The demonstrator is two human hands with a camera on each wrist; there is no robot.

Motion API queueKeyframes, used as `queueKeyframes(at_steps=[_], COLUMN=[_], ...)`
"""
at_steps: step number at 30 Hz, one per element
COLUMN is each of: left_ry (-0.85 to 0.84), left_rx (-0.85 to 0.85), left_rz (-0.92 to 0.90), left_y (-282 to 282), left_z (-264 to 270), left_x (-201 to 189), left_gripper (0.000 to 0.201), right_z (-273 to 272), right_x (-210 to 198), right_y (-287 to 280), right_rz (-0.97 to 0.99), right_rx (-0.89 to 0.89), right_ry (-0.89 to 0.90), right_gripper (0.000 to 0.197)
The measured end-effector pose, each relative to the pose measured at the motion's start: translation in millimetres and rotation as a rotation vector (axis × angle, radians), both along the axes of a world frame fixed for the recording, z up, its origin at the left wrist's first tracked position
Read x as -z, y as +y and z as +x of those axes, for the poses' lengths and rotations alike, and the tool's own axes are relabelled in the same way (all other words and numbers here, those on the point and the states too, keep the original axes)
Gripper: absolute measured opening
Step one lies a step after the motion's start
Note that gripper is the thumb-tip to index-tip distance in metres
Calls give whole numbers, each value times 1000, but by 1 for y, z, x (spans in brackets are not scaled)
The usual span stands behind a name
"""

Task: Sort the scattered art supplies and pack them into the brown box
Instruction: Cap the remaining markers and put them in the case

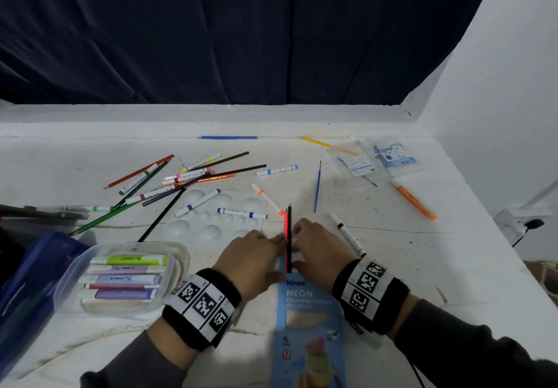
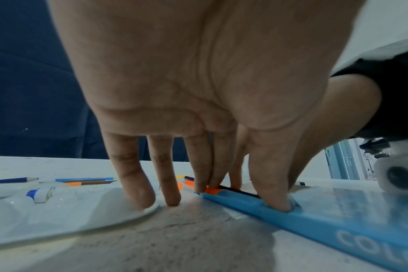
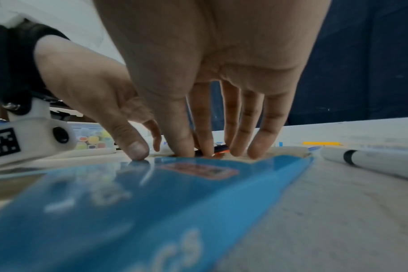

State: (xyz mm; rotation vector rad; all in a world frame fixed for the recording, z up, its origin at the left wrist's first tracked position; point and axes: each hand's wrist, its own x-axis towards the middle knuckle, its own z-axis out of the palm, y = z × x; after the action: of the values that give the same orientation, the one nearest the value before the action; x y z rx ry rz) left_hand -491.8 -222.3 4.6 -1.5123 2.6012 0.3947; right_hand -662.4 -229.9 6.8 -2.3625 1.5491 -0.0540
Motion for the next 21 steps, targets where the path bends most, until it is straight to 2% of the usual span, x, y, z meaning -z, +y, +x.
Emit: queueKeyframes(at_steps=[3, 5, 9, 13, 18, 21], left_ry=[-1, -1, -5, 10, 58, 74], left_rx=[-2, -9, -31, -41, -65, -72], left_rz=[-8, -15, -10, -6, 9, 1], left_y=[0, -1, -2, -4, -5, -3], left_z=[-1, -1, 0, 1, 5, 4], left_x=[-1, 1, 6, 10, 12, 12], left_gripper=[63, 63, 70, 63, 55, 53], right_z=[-1, -3, -3, -3, -2, -6], right_x=[1, 2, 9, 10, 7, -1], right_y=[3, 1, -1, 8, 25, 26], right_rz=[-14, 1, 33, -20, -25, 48], right_rx=[-39, -68, -92, -109, -159, -174], right_ry=[-103, -95, -23, 24, -46, -143], right_gripper=[41, 48, 32, 20, 27, 32])
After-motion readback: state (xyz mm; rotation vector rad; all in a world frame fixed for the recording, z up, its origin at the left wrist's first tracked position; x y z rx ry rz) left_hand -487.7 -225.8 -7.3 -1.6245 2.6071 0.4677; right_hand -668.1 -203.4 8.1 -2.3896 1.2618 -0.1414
